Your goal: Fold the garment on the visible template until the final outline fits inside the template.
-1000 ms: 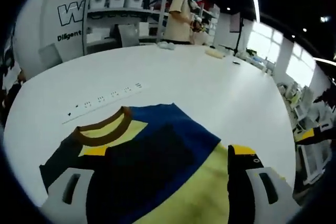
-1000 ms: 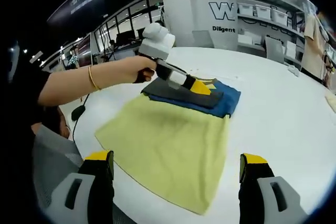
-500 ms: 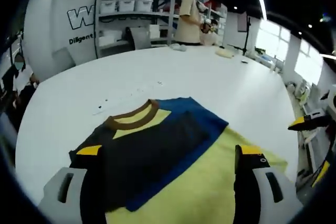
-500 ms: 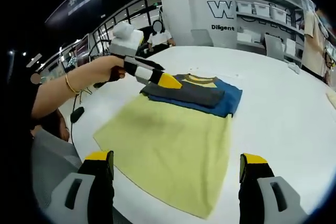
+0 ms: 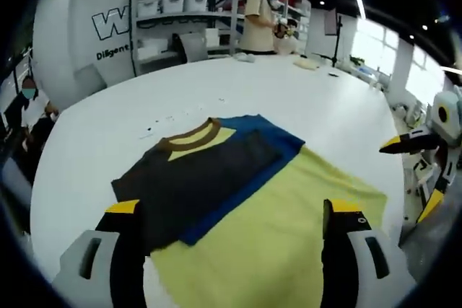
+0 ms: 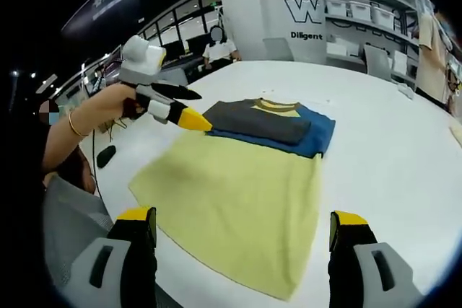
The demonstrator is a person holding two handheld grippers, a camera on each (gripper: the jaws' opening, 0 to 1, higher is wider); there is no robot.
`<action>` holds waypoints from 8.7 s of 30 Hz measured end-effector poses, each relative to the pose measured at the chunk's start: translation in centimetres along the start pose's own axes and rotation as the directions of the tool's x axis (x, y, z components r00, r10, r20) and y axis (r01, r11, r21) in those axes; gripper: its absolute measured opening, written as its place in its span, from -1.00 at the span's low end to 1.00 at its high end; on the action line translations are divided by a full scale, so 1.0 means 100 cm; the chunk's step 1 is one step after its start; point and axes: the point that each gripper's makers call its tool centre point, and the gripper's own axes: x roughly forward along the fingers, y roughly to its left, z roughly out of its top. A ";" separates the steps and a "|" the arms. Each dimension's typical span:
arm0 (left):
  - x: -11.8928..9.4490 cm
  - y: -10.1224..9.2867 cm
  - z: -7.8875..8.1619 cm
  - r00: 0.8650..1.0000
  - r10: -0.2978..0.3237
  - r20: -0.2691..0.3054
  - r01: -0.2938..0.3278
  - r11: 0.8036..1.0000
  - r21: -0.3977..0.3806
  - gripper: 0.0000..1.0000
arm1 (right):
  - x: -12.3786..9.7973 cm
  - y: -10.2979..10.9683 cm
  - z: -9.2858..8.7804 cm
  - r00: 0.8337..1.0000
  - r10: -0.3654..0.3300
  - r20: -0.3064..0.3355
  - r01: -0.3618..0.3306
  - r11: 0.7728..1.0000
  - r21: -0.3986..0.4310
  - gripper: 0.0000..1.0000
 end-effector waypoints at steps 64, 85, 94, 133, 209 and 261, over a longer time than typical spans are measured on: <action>-0.105 -0.034 -0.183 0.966 0.018 -0.259 -0.085 0.965 -0.248 0.00 | 0.011 -0.003 -0.053 0.994 -0.015 -0.105 0.021 0.998 0.054 0.84; -0.115 -0.025 -0.196 0.942 0.080 -0.326 -0.178 0.942 -0.283 -0.66 | 0.001 -0.034 -0.098 0.960 -0.130 -0.247 0.172 0.972 0.160 -0.24; -0.116 -0.020 -0.200 0.936 0.093 -0.340 -0.202 0.932 -0.301 -0.85 | -0.002 -0.045 -0.111 0.937 -0.177 -0.301 0.225 0.966 0.132 -0.43; -0.132 -0.038 -0.214 0.904 0.024 -0.427 -0.129 0.967 -0.219 -0.97 | -0.027 -0.039 -0.123 0.881 -0.215 -0.422 0.254 0.966 0.039 -1.00; -0.173 -0.070 -0.235 0.864 -0.012 -0.503 -0.112 0.970 -0.215 -0.97 | -0.067 -0.002 -0.135 0.873 -0.071 -0.482 0.108 0.993 0.049 -1.00; -0.151 0.025 -0.078 0.972 0.159 -0.173 -0.201 0.944 -0.263 -0.97 | -0.040 -0.047 0.031 0.983 -0.138 -0.125 0.138 0.990 -0.003 -1.00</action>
